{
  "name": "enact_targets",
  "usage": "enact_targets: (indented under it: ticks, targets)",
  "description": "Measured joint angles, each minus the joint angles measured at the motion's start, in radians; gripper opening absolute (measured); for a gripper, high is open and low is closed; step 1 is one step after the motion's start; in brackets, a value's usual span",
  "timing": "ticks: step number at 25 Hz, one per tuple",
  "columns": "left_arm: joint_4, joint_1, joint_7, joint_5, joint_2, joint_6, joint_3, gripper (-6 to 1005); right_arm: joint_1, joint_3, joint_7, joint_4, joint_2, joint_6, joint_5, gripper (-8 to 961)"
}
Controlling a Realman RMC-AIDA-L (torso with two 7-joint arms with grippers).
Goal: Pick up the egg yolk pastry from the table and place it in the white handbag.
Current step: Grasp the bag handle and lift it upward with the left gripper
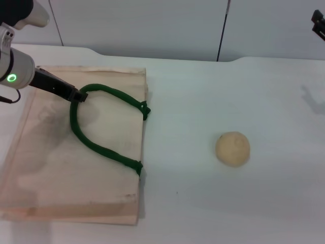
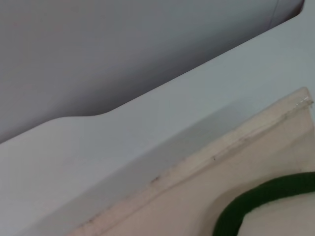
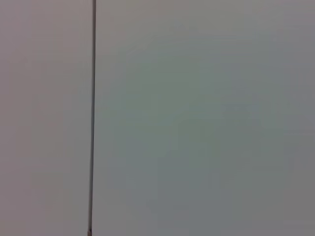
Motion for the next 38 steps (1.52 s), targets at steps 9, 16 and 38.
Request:
enact_targets:
  ticks: [9,16,38]
  targets:
    - [-0.007,0.003,0.008,-0.008,-0.002,0.025,0.005,361,0.003,-0.002,0.000,0.000,0.001,0.010,0.000,760]
    - [-0.041,-0.005,0.008,-0.009,0.000,0.037,0.005,358,0.003,-0.002,0.000,0.000,0.003,0.014,0.000,760]
    - [-0.100,-0.007,0.008,0.000,-0.001,0.118,0.006,362,-0.002,-0.005,0.012,0.000,0.001,0.041,0.000,759]
